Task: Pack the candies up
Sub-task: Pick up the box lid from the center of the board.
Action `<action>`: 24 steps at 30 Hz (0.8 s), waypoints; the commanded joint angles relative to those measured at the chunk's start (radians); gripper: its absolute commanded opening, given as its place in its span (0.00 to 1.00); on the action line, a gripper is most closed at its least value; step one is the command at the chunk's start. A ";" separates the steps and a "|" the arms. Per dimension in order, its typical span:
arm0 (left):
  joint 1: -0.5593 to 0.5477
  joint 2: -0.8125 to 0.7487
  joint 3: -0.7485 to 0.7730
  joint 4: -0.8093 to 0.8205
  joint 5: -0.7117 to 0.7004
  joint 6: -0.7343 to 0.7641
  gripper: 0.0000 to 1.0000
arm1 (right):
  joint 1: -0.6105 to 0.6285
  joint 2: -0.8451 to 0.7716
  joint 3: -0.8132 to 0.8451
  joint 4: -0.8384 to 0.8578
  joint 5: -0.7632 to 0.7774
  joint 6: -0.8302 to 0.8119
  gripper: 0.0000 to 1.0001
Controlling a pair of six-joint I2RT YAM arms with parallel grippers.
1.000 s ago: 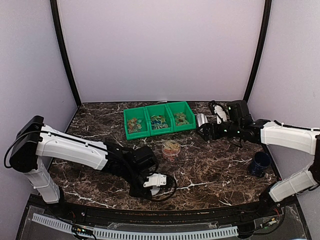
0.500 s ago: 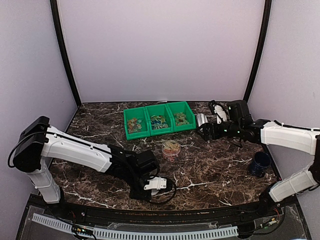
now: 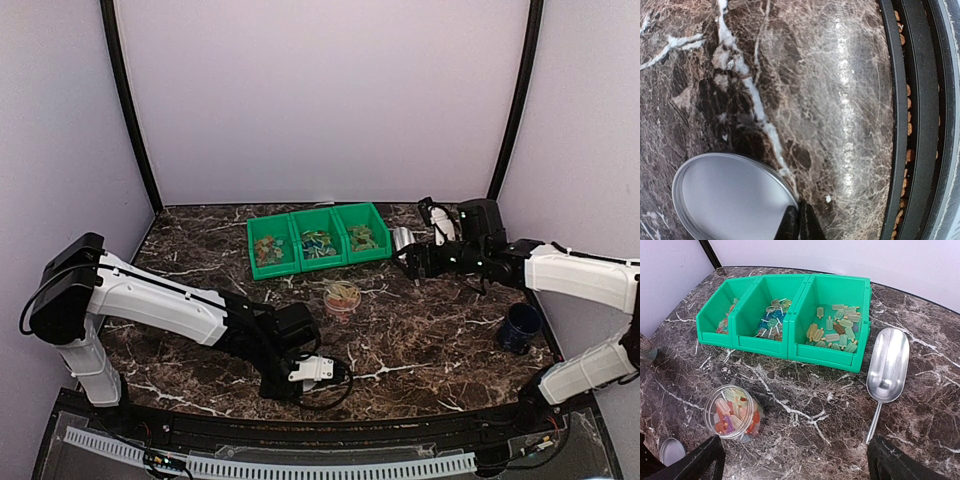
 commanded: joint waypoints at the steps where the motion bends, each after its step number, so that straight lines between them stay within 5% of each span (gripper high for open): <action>1: -0.008 0.008 0.008 -0.024 -0.001 0.003 0.00 | -0.006 -0.044 -0.032 0.088 -0.036 -0.021 0.99; 11: 0.010 -0.056 0.044 -0.014 0.015 0.016 0.00 | -0.004 -0.133 -0.149 0.283 -0.152 -0.103 1.00; 16: 0.074 -0.108 0.083 0.011 0.134 0.010 0.00 | -0.002 -0.229 -0.267 0.473 -0.192 -0.184 1.00; 24: 0.153 -0.182 0.089 0.083 0.305 -0.031 0.00 | 0.013 -0.243 -0.295 0.509 -0.284 -0.234 0.98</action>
